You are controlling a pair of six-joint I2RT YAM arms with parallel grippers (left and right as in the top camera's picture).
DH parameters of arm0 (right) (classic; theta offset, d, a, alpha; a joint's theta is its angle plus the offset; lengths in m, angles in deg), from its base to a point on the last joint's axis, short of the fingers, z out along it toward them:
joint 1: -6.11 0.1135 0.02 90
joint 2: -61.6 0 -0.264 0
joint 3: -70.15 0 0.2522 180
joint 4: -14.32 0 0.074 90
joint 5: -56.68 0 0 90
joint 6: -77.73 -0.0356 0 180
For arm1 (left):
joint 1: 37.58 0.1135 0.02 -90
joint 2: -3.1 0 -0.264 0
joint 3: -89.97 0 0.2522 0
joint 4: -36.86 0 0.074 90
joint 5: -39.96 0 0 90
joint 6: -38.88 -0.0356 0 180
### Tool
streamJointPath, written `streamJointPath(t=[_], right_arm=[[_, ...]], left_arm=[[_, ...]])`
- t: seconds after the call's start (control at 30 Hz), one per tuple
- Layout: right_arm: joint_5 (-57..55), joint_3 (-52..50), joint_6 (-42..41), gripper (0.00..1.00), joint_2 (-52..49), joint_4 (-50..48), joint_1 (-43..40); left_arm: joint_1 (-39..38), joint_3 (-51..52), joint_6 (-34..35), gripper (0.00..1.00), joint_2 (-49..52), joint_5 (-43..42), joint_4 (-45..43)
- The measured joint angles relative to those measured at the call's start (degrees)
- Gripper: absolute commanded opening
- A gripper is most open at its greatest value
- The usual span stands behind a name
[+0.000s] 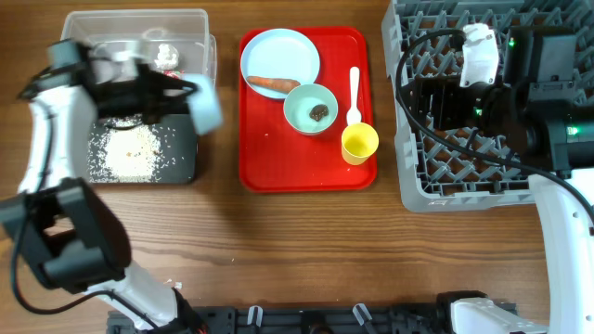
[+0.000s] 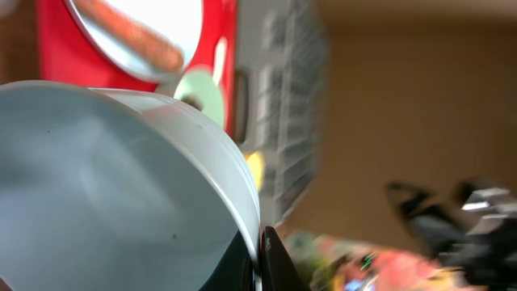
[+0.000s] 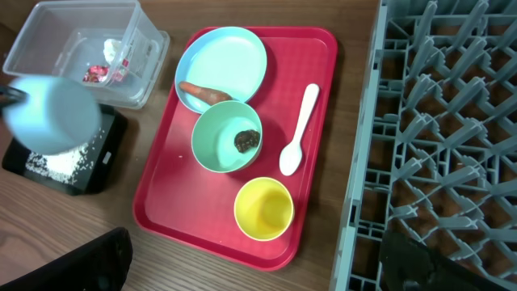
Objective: Sort waste into correct bins and load items into the dishwasher rack
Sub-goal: 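Set the empty light-blue bowl back on the red tray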
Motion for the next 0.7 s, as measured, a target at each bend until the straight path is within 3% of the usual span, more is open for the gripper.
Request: streamJointPath(t=[0.17,0.43,0.7], right_arm=[[-0.2,0.0,0.0,1.0,0.0,0.0,0.0],[-0.4,0.0,0.0,0.99,0.0,0.0,0.0],[-0.4,0.0,0.0,1.0,0.0,0.0,0.0]], left_arm=[[-14.3,0.0,0.3,0.04,-0.2,14.6,-0.8],[-38.8,0.0,0.4,0.04,-0.2,45.3,-4.0],[-50.8,4.0,0.4,0.04,-0.2,59.1,-7.6]])
